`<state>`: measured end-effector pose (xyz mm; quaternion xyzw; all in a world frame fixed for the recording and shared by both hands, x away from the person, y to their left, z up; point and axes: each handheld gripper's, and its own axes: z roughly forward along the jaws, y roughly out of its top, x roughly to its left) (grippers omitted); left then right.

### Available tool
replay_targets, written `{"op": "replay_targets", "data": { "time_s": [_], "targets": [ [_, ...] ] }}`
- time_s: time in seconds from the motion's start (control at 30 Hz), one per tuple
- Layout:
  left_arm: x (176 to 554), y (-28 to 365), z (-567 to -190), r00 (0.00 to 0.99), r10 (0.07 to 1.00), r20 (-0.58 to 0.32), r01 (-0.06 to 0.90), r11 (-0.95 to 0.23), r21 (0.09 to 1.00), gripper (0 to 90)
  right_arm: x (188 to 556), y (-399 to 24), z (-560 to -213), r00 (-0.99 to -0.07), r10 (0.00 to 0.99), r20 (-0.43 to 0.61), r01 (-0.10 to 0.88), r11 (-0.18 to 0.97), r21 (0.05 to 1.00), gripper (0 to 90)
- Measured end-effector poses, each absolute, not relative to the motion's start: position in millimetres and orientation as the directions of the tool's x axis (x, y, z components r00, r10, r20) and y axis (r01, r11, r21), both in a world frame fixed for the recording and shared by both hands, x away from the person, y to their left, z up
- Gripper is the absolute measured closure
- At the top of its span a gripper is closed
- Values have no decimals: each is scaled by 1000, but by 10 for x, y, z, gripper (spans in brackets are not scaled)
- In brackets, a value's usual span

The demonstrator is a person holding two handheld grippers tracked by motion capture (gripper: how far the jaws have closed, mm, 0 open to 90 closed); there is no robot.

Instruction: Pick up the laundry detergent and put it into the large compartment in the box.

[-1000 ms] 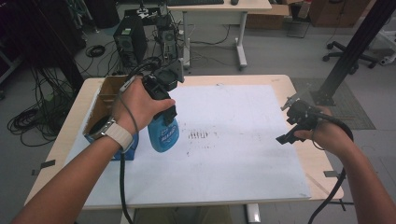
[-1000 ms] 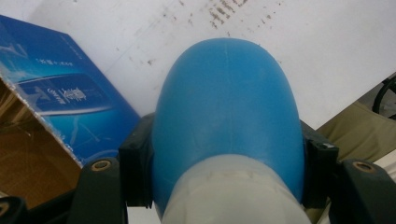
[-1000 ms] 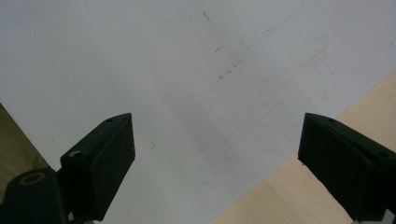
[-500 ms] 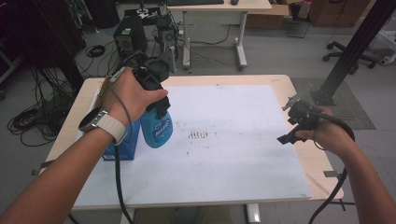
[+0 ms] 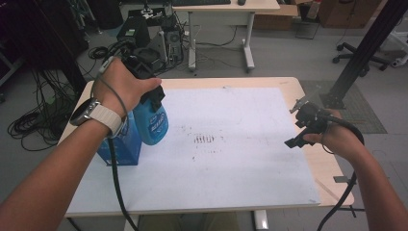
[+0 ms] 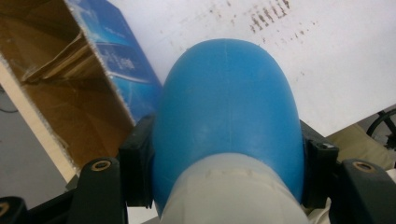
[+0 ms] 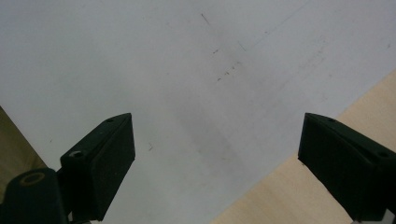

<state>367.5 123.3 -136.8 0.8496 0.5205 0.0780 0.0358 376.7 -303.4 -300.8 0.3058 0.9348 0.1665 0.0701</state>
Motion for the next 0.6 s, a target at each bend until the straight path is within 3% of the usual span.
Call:
{"op": "replay_targets", "data": {
  "time_s": [0.6],
  "targets": [
    [3759, 1448, -1150, 338, 937, 87, 925, -347, 157, 374, 3795, -3004, -3004, -809, 588, -27, 541, 761, 357, 111]
  ]
}}
